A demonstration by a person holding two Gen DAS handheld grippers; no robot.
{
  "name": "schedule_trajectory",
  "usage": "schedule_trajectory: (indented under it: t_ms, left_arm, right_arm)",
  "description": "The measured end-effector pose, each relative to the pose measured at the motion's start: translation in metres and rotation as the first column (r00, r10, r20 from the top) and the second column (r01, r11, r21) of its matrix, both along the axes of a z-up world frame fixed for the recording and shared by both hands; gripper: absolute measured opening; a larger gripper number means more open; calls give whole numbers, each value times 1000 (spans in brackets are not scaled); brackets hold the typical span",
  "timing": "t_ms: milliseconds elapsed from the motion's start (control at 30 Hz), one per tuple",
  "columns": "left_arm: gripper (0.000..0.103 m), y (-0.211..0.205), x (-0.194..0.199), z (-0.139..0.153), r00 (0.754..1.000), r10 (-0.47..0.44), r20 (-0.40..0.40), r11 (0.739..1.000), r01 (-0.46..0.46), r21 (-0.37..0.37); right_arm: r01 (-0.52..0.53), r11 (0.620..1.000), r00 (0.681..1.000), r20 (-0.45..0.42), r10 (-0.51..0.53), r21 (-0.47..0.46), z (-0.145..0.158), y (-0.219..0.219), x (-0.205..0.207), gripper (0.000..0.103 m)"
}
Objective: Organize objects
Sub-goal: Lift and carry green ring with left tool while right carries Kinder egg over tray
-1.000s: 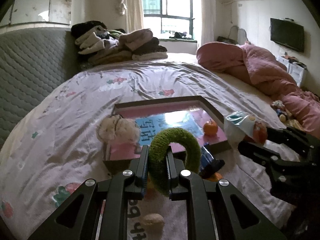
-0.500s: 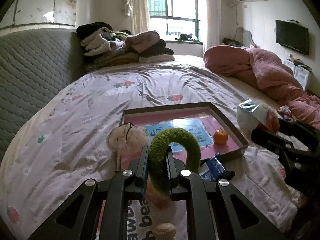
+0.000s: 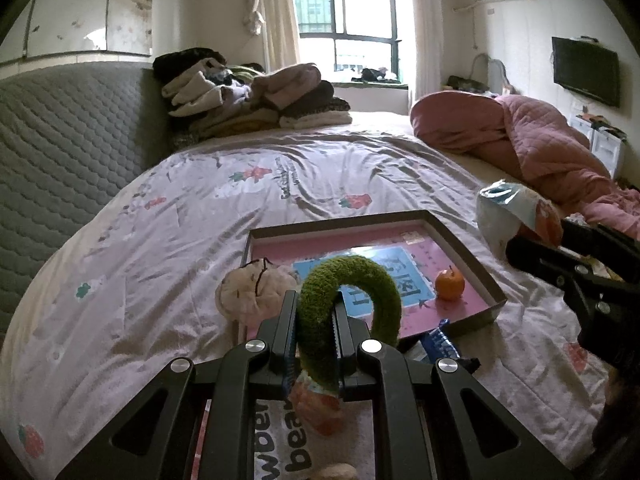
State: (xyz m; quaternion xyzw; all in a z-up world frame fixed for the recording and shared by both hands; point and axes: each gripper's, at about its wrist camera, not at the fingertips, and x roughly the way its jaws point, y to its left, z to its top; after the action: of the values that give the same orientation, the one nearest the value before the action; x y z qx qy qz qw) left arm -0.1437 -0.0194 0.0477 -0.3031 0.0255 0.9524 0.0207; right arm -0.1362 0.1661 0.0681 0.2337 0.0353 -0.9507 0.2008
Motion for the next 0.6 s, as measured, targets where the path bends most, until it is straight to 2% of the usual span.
schedule_trajectory:
  t_ms: [600]
  left_arm:
    - [15, -9, -21, 5, 1000, 20, -13, 1000, -20, 3]
  right_arm:
    - [9, 1000, 1000, -18, -9, 14, 6, 2, -15, 49]
